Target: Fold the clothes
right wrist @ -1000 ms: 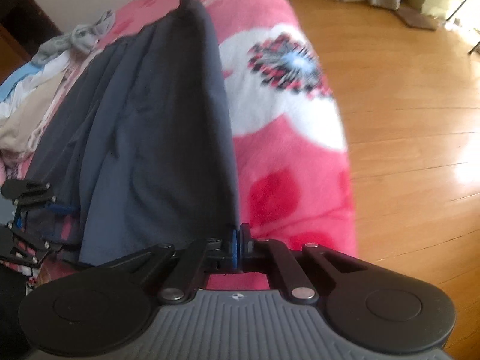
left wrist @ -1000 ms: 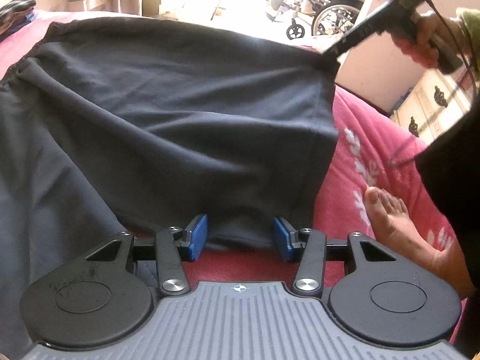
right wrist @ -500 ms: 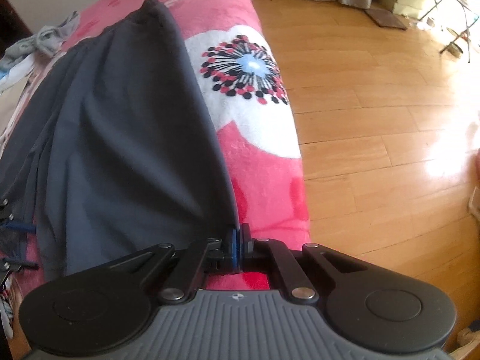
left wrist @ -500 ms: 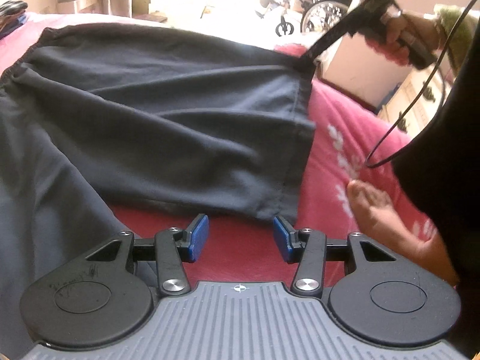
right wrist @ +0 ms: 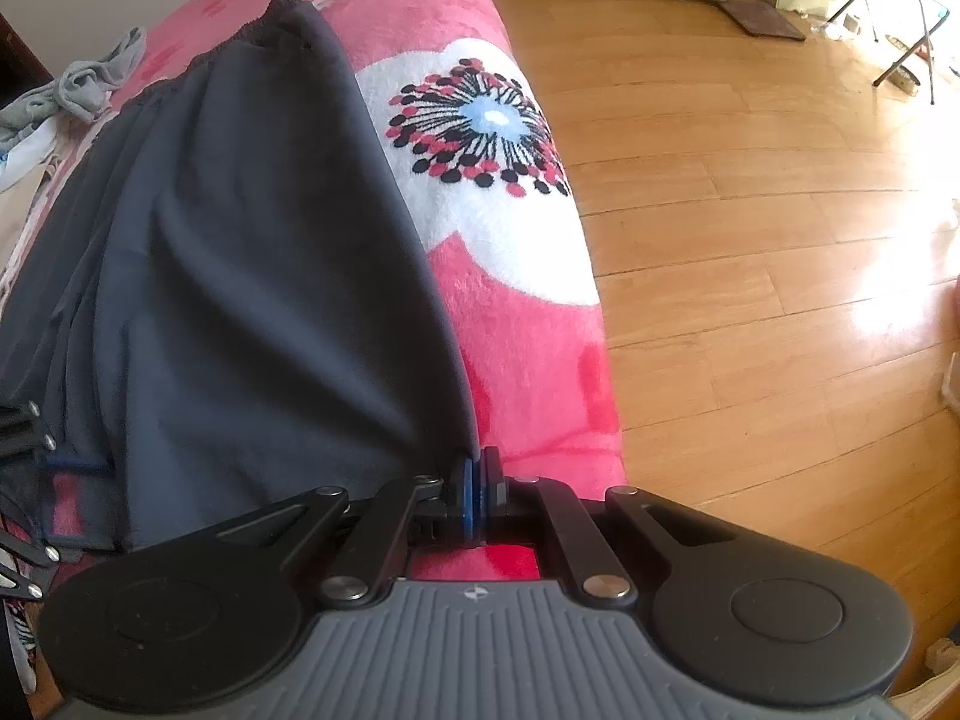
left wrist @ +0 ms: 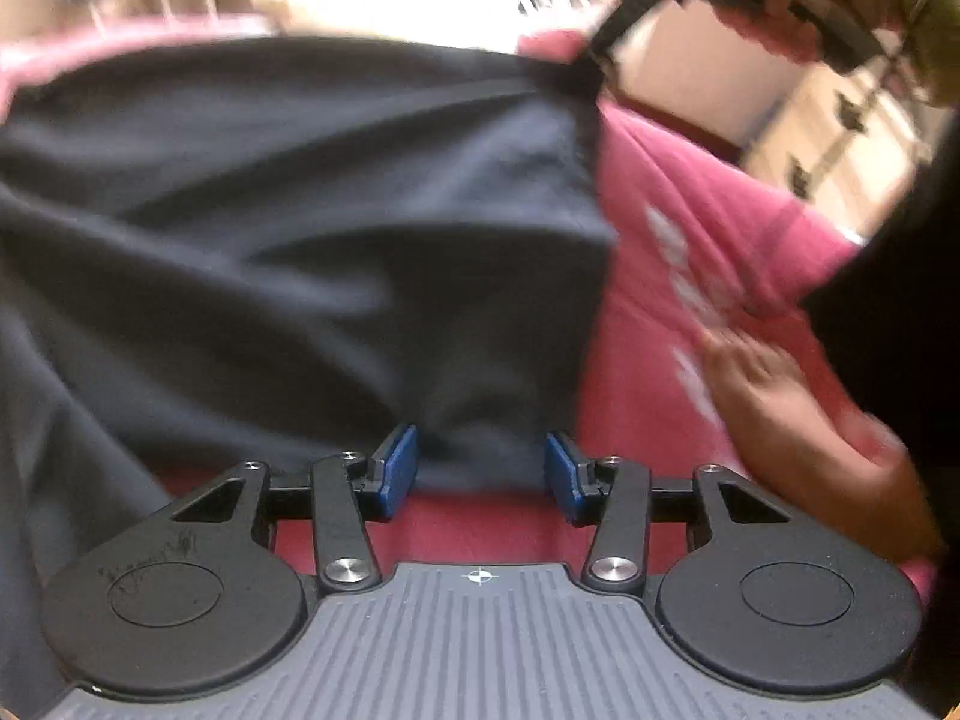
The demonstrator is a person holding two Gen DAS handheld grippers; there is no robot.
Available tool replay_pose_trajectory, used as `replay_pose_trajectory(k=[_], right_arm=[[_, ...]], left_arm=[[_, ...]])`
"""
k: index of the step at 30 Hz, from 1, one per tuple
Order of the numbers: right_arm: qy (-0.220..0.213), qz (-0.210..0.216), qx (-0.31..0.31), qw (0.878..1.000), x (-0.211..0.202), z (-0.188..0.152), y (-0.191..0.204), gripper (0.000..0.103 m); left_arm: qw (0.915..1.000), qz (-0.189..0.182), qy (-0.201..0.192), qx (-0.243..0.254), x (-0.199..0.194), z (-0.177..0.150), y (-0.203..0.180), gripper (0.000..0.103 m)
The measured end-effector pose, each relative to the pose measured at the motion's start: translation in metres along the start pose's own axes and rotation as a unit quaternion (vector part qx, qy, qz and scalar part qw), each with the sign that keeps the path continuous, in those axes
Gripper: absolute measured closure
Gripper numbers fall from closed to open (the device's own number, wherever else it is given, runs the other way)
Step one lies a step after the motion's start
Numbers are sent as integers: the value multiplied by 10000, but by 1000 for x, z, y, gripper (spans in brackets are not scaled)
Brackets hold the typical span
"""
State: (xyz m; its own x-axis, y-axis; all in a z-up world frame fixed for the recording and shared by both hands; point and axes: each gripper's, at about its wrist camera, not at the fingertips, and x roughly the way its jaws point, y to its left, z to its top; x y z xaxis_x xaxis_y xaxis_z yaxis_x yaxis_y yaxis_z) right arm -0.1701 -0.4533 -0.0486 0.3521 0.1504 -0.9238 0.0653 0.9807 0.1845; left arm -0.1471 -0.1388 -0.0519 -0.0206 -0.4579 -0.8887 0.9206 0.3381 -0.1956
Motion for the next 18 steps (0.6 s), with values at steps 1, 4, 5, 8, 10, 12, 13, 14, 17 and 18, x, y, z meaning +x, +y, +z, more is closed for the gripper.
replay_pose_trajectory(k=[1, 4, 5, 8, 10, 12, 13, 14, 17, 18], right_arm=[[-2, 4, -24, 10000, -1, 0, 0, 101], [-5, 29, -23, 10000, 0, -1, -2, 101], [-11, 54, 6, 10000, 0, -1, -4, 101], [-14, 120, 103, 9999, 3, -1, -7, 100], [-20, 135, 137, 9998, 4, -2, -7, 100], [-32, 144, 155, 9998, 4, -3, -7, 100], [-36, 143, 160, 9998, 4, -4, -7, 100], [-38, 142, 166, 9998, 4, -3, -7, 100], [-59, 138, 160, 9998, 3, -4, -7, 100], [-72, 139, 171, 9997, 3, -5, -8, 100]], left_arm=[[9995, -170, 191, -168, -4, -2, 5, 56], [9960, -438, 320, -712, -15, -11, 21, 57], [9946, -495, 228, -879, -20, -13, 26, 57], [9856, -675, -105, -1549, -30, -17, 45, 56], [9723, -849, -225, -2165, -27, -20, 57, 56], [9599, -955, -256, -2622, -22, -23, 62, 56], [9548, -980, -258, -2796, -19, -24, 63, 57], [9493, -1005, -261, -2969, -16, -25, 64, 59], [9385, -968, -317, -3299, -14, -27, 64, 74], [9370, -964, -333, -3340, -15, -27, 63, 81]])
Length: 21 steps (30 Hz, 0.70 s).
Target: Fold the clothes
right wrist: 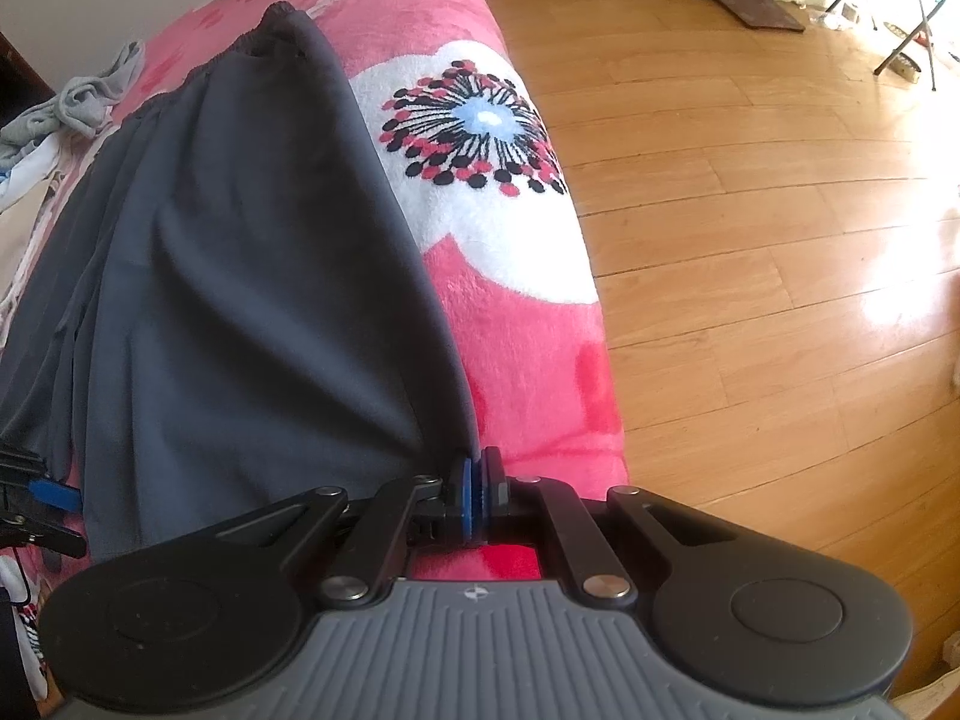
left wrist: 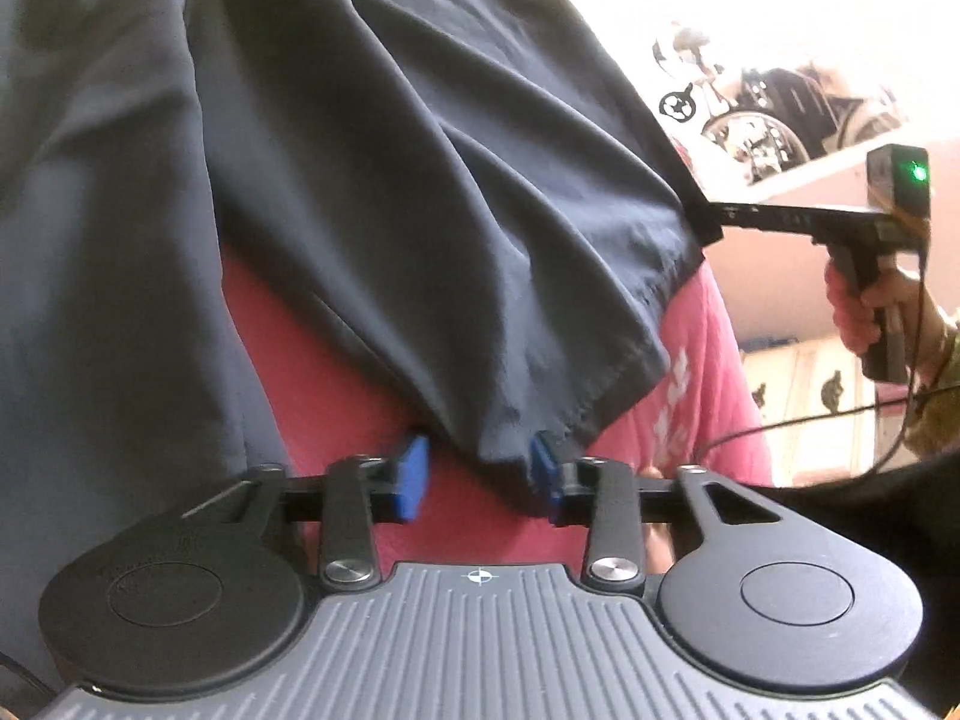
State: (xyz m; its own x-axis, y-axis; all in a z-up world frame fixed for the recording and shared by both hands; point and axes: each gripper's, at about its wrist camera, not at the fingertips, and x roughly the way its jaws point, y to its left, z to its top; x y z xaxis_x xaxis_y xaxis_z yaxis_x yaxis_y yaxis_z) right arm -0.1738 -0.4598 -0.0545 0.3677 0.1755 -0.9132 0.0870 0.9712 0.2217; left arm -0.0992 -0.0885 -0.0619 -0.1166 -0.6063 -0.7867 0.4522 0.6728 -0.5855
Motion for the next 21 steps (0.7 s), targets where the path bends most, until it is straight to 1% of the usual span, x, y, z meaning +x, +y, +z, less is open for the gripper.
replay_pose_trajectory(k=[1, 2, 3, 5, 8, 11, 13, 16, 18, 19, 20, 21], right_arm=[[-14, 2, 12, 10000, 0, -1, 0, 100], [-28, 2, 20, 10000, 0, -1, -1, 100], [-42, 2, 27, 10000, 0, -1, -1, 100], [-94, 34, 12, 9999, -2, -1, -1, 101], [-337, 162, -110, 9992, -16, 0, 2, 101], [-455, 224, -179, 9986, -27, 1, 2, 101], [-349, 151, -220, 9990, -21, -1, 2, 101], [-51, -110, -307, 9995, -2, -2, 3, 100], [114, -138, -169, 9997, 3, 1, -1, 97], [193, -142, -90, 9997, 4, 2, -4, 89], [188, -121, -78, 9997, 1, 6, -6, 85], [163, -93, -83, 9998, -4, 10, -9, 81]], left_arm=[[10000, -2, -21, -41, -1, -1, -1, 97], [10000, -4, -41, -83, -2, -1, -1, 102], [9999, -6, -62, -124, -4, -2, -2, 103], [9997, -19, -91, -222, -6, -3, -3, 103], [9985, -136, 24, -533, -16, -6, -1, 103], [9985, -71, 123, -526, -12, -8, -2, 103], [9985, 70, 220, -492, 1, -8, -1, 103], [9973, 109, 413, -601, 20, -7, 4, 102], [9974, 83, 392, -592, 16, -5, 5, 99], [9977, 86, 373, -563, 13, -5, 6, 93], [9982, 123, 365, -461, 8, -6, 5, 85], [9986, 159, 357, -360, 4, -6, 5, 83]])
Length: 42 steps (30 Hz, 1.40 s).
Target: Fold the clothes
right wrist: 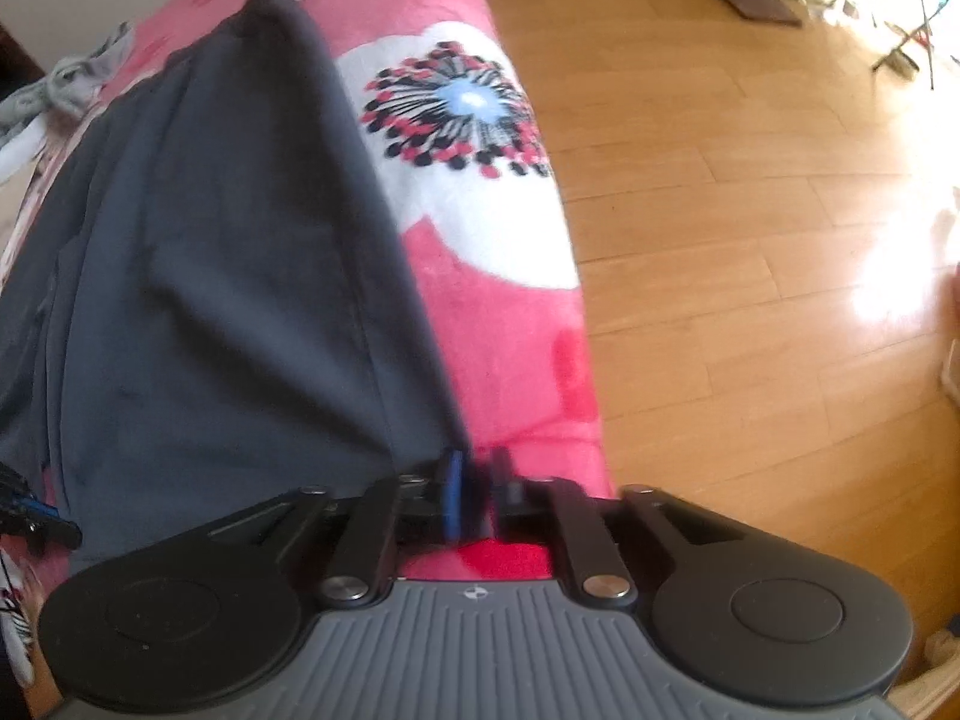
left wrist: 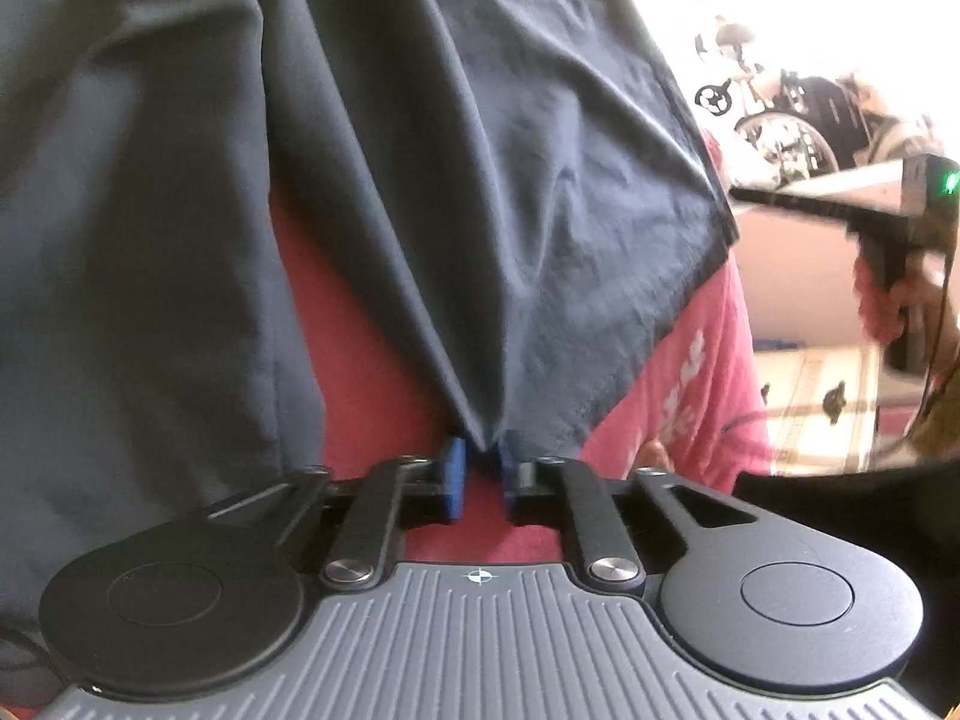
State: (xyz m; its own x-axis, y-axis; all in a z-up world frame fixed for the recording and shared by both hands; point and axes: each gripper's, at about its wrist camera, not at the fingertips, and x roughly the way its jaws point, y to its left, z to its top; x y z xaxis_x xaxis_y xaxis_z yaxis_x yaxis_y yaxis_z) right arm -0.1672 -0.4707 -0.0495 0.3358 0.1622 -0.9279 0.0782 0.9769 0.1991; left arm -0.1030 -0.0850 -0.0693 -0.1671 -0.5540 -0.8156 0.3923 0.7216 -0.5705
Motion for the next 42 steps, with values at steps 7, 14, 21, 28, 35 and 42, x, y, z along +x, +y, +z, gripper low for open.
replay_pose_trajectory(k=[7, 14, 21, 28, 35, 42], right_arm=[[-1211, 1003, -73, 9875, -38, 66, 3, 69], [-1635, 1589, -839, 9700, 23, 179, 80, 55], [-1497, 1412, -836, 9750, 106, 258, 120, 48], [-1688, 1113, -1276, 9710, 122, 262, 135, 102], [-1930, 537, -1223, 9721, 123, 271, 122, 102], [-1980, -48, -1531, 9682, 140, 268, 131, 100]], left_arm=[[9941, 486, -515, 820, -31, -5, -7, 76], [9919, 544, -977, 608, -28, 3, -7, 76], [9880, 834, -1087, 717, -14, -5, -9, 76], [9879, 774, -1075, 804, -14, -4, -6, 76], [9879, 768, -1005, 899, -15, -4, -5, 76], [9862, 813, -993, 1044, -16, -6, -7, 76]])
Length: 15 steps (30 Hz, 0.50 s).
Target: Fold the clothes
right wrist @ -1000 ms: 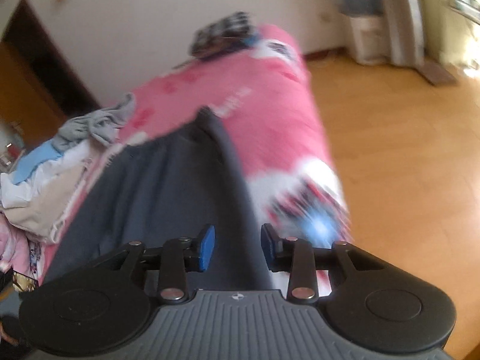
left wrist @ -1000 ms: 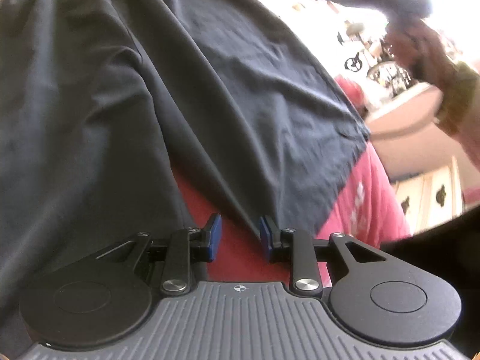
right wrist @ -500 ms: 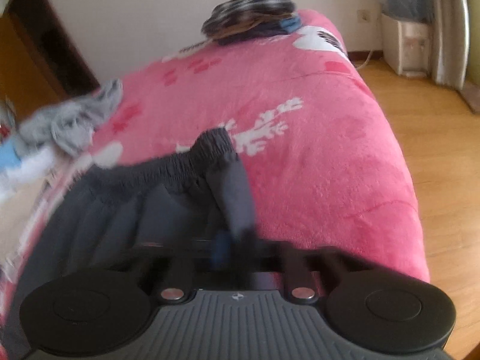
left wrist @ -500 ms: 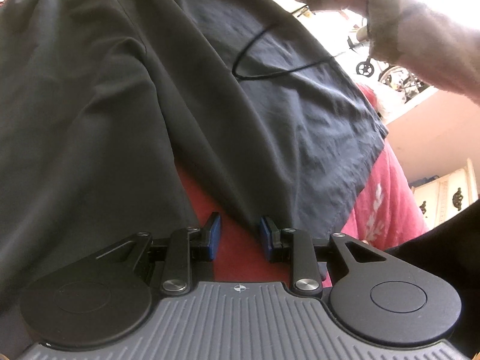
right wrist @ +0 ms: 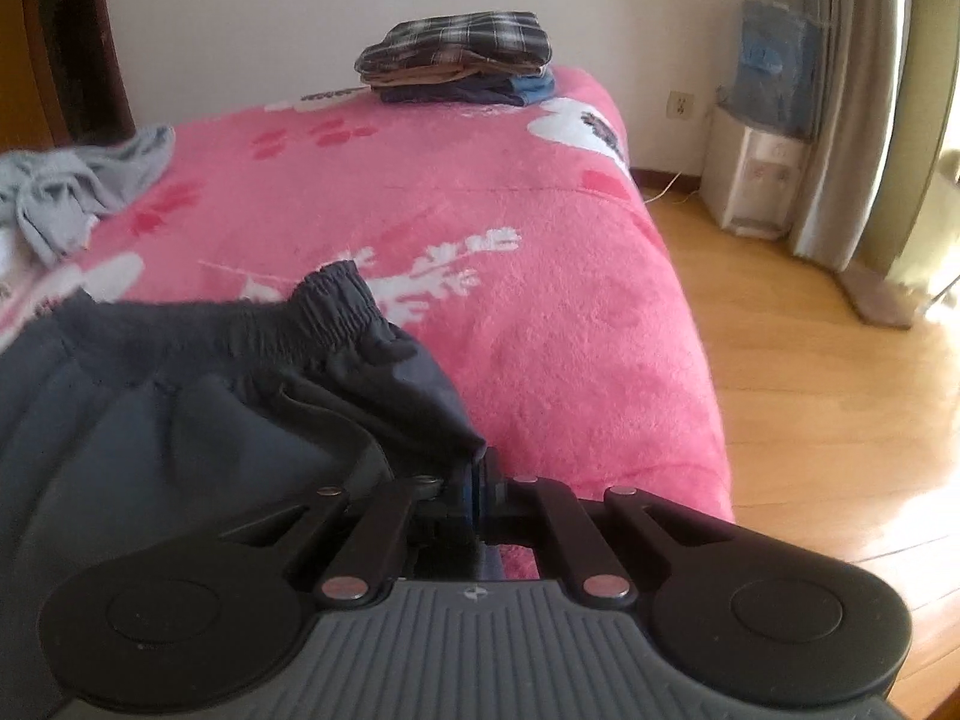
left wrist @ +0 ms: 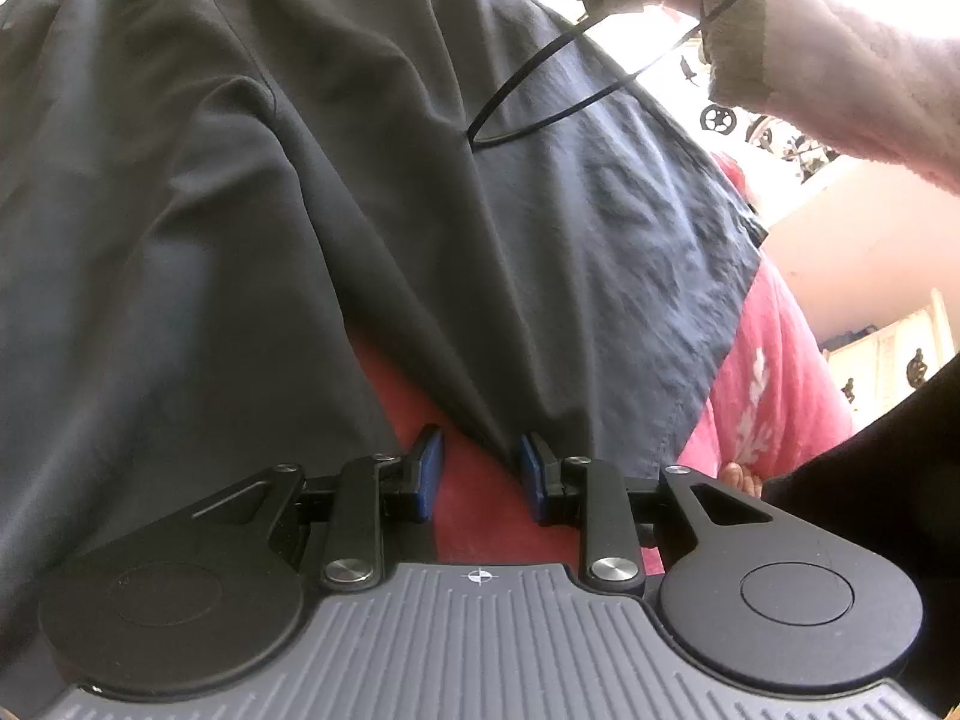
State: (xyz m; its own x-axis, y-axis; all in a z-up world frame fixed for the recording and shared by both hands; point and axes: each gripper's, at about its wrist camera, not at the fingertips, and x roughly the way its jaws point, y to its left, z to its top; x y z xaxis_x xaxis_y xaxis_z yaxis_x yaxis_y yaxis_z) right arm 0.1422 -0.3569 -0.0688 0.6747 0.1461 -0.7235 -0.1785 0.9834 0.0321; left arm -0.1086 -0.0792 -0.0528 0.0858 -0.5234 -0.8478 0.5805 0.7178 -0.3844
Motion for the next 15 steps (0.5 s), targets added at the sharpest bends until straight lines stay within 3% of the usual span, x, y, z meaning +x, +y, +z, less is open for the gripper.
replay_pose_trajectory(k=[2, 4, 11, 15], right_arm=[[-65, -7, 42, 10000, -6, 3, 0, 94], [-172, -11, 165, 9997, -16, 5, -3, 78], [-706, 294, 717, 9945, -94, 1, -21, 75], [-926, 836, 914, 9880, -151, -10, -25, 73]], left_arm=[[10000, -16, 0, -24, 0, 1, 1, 75], [10000, -42, -10, -44, 0, 1, 0, 74], [9999, -75, -60, 73, -4, -2, -2, 69], [9998, -102, -84, 137, -6, -4, -4, 69]])
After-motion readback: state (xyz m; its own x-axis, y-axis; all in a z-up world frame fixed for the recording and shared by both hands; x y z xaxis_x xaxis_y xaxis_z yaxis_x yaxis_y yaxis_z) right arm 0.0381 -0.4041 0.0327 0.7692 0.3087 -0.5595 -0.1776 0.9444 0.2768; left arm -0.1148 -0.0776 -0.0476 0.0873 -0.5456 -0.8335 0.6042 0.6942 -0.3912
